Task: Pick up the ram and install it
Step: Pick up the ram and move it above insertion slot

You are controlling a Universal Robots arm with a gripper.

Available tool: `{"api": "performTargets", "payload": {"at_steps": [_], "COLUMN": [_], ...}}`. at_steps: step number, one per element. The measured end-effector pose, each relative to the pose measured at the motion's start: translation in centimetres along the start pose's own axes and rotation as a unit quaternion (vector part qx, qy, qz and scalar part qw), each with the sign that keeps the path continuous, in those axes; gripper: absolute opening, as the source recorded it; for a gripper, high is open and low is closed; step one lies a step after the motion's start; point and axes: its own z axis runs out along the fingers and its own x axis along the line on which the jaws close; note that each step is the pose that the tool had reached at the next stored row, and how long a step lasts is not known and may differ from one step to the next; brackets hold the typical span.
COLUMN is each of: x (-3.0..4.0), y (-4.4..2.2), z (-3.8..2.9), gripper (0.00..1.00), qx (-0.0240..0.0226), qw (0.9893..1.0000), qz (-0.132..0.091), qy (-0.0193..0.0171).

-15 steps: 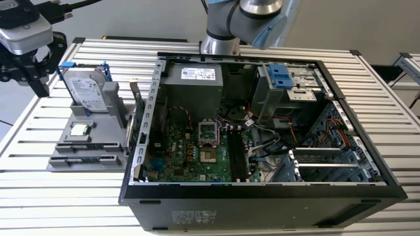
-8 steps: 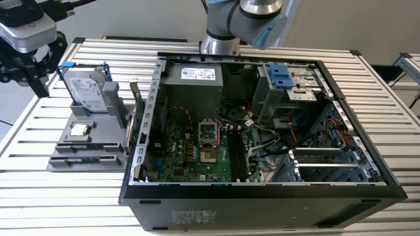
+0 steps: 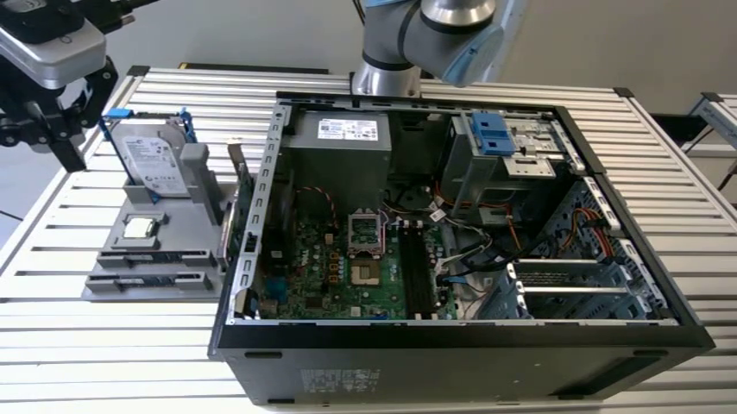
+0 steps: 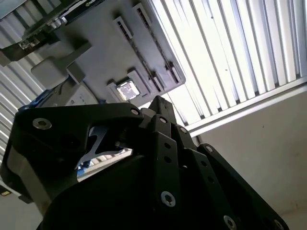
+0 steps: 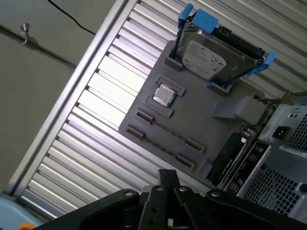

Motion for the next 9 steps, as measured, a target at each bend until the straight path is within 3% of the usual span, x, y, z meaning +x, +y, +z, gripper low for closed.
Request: {"api": "performTargets", "payload": {"at_steps": [9], "x": [0.0], "y": [0.0], "z": [0.0], "gripper": [0.0], "qx": [0.0025], "qw": [0.9993], "qz": [-0.038], "qy": [0.0025]}}
